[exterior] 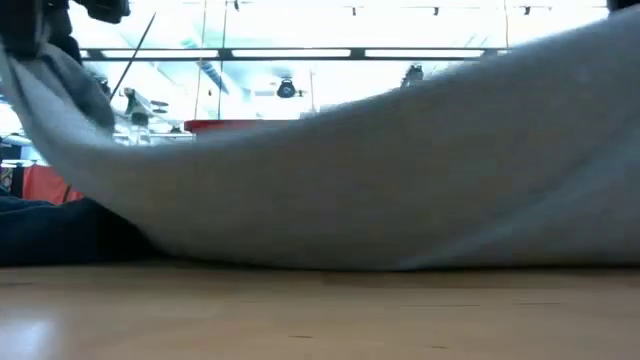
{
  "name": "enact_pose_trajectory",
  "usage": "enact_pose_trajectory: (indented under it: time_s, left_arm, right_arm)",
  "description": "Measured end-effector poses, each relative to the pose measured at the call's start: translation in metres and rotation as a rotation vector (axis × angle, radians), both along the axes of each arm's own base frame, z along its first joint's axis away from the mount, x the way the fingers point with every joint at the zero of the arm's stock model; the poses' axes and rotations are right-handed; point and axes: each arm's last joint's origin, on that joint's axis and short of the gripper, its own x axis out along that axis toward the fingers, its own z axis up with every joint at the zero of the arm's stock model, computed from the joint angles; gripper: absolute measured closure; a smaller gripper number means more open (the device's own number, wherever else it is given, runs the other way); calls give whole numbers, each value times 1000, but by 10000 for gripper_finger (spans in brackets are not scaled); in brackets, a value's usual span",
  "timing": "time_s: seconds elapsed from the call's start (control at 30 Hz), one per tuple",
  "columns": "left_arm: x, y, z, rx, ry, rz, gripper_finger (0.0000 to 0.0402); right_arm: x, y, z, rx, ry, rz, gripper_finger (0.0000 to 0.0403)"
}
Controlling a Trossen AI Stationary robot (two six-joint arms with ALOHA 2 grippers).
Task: Fold laundry
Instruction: Fold the gray shirt
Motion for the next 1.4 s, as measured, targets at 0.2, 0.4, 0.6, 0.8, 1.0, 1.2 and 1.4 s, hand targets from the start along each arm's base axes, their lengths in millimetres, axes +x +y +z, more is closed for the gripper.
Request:
enact_pose_trajectory:
  time_s: [0.2,0.4,0.6,0.8,1.0,1.2,1.4]
  left_arm:
    - [-2,13,12,127,-50,36,401]
    - [3,59,24,429,-76,272,401]
    - [22,106,8,491,-33,342,401]
    - [40,147,-7,523,-15,441,401]
    - [51,168,-17,545,6,472,401]
    - [62,182,-48,518,169,456,368]
    - [63,190,-60,423,238,499,291]
  right_arm:
    - [-15,-4,-10,-42,165,-155,403]
    - [-28,-16,-22,-110,323,-269,403]
    - [-30,-32,-29,-244,392,-364,403]
    - [-27,-39,-31,-273,415,-436,403]
    - [-22,-43,-32,-262,414,-514,403]
    - [-16,-47,-35,-283,444,-575,402]
    - [-6,-48,-43,-334,511,-621,392]
